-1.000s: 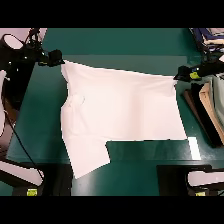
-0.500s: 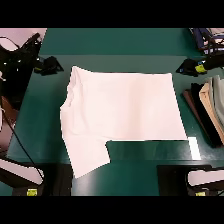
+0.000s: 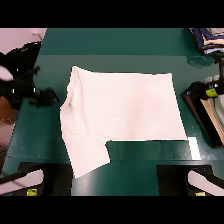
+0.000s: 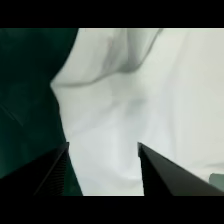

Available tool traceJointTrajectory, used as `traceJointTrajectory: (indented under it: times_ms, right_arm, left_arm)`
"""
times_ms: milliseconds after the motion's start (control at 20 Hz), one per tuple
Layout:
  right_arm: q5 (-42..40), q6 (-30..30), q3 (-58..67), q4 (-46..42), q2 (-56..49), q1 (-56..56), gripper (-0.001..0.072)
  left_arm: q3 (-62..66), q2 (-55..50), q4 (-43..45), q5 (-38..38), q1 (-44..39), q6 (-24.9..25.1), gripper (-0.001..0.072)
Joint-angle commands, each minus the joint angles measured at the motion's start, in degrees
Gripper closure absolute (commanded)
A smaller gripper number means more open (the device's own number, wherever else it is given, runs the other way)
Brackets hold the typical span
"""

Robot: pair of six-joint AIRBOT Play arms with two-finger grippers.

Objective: Fold the shirts.

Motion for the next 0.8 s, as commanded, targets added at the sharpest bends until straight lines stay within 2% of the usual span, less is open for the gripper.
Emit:
traceJointTrajectory:
  times_ms: [0, 200, 500, 750]
  right_arm:
    - [-3.7, -0.8, -7.7, 0.0, 8.7, -0.5, 0.0349]
    - [-5.4, -0.8, -9.5, 0.0, 13.7, -0.5, 0.0349]
    - [-4.7, -0.8, -9.5, 0.1, 14.5, -0.5, 0.0349]
    - [-4.6, -0.7, -9.5, 0.1, 14.5, -0.5, 0.0349]
  left_arm:
    - [-20.3, 13.8, 0.3, 4.1, 0.1, -1.8, 0.0203]
    - [-31.0, 23.6, 0.2, 4.3, 0.1, -3.7, 0.0202]
    - [-33.9, 24.3, -5.0, 5.9, 0.1, -1.4, 0.0203]
    - [-37.0, 24.3, -9.2, 11.6, 0.0, -1.1, 0.0203]
